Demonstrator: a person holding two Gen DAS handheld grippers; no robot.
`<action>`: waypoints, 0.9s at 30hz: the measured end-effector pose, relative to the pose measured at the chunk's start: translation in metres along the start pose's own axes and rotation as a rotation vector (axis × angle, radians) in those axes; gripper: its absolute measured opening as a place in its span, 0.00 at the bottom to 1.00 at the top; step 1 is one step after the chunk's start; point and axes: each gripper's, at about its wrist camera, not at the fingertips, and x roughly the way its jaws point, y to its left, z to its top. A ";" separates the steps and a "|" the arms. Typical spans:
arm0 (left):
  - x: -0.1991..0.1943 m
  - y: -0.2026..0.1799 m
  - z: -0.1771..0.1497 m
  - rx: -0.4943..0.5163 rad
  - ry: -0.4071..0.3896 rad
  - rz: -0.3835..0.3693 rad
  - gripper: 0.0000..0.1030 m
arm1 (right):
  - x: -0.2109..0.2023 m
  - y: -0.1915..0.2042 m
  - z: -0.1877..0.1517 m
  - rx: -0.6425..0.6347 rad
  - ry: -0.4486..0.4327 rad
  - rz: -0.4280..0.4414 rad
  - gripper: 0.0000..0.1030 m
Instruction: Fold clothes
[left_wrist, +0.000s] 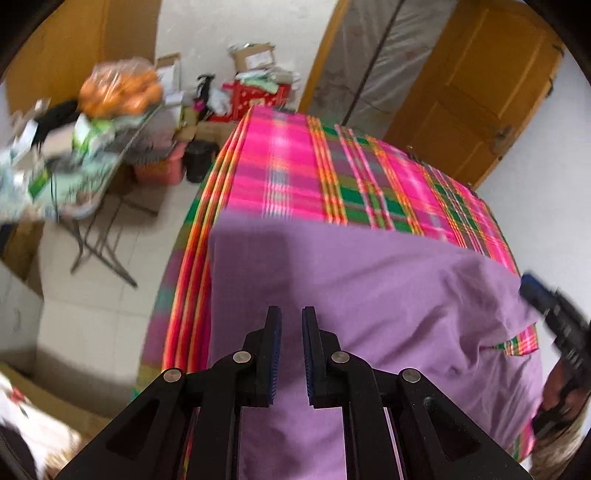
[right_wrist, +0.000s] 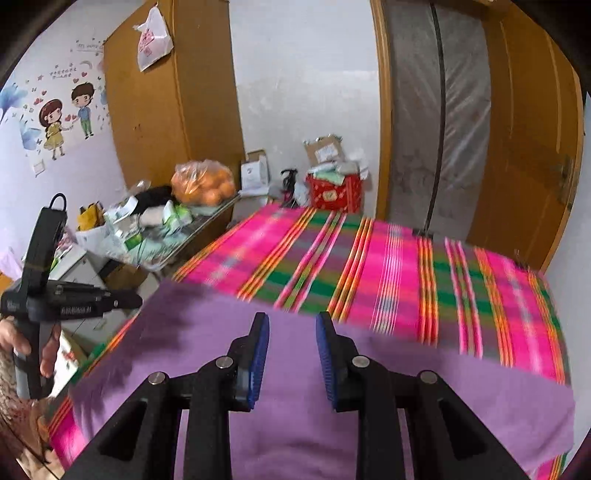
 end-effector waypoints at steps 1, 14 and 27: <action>0.001 -0.004 0.008 0.024 -0.009 0.000 0.11 | 0.006 -0.001 0.005 -0.010 0.005 0.007 0.27; 0.085 -0.015 0.037 0.199 0.125 0.068 0.11 | 0.136 -0.022 -0.013 -0.014 0.308 0.020 0.29; 0.112 -0.010 0.055 0.162 0.103 0.116 0.11 | 0.170 -0.019 -0.021 -0.083 0.311 -0.015 0.36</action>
